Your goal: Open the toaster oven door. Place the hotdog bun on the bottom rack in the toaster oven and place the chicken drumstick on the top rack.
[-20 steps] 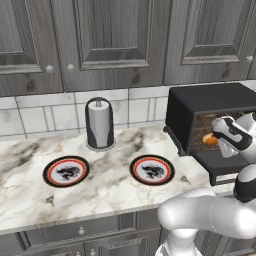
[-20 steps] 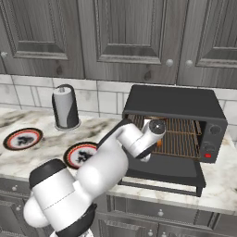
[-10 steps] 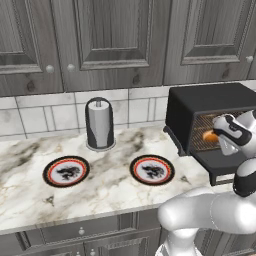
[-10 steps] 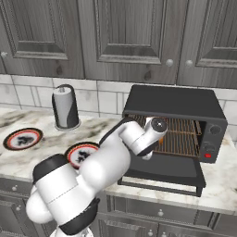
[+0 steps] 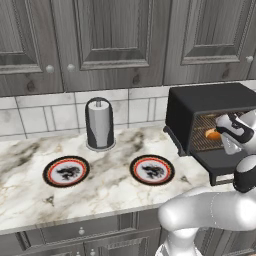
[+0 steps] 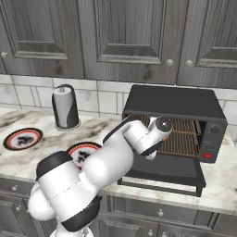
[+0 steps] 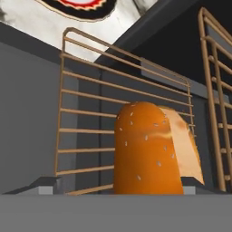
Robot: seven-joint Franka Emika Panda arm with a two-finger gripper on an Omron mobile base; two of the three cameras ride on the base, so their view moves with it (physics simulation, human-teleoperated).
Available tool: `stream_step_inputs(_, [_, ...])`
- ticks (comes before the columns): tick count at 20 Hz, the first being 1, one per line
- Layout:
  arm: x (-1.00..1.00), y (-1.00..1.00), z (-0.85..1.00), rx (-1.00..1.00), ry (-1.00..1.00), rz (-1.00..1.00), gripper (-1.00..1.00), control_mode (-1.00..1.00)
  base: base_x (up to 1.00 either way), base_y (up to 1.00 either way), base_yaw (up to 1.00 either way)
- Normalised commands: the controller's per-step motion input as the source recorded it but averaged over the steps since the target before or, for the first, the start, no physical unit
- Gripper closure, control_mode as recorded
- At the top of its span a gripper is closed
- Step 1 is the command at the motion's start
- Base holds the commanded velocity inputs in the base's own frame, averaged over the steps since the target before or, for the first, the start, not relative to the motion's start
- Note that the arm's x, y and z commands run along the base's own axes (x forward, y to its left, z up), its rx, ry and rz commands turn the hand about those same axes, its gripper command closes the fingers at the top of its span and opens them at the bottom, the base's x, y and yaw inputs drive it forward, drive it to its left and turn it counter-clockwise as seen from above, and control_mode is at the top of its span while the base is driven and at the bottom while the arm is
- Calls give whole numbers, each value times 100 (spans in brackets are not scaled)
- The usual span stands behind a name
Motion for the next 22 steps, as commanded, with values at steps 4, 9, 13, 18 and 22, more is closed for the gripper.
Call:
stream_step_inputs(4, [14,-3,-8,0,0,0,-100,-100,0,0,0])
stream_step_inputs(9, [8,-1,-4,0,-4,0,-100,-100,0,0,0])
stream_step_inputs(13, [0,-1,19,3,-12,0,-100,-100,0,0,0])
stream_step_inputs(18, [-3,-5,35,6,-20,0,-100,-100,0,0,0])
stream_step_inputs(22, [-54,-40,19,6,-8,2,-100,-100,0,0,0])
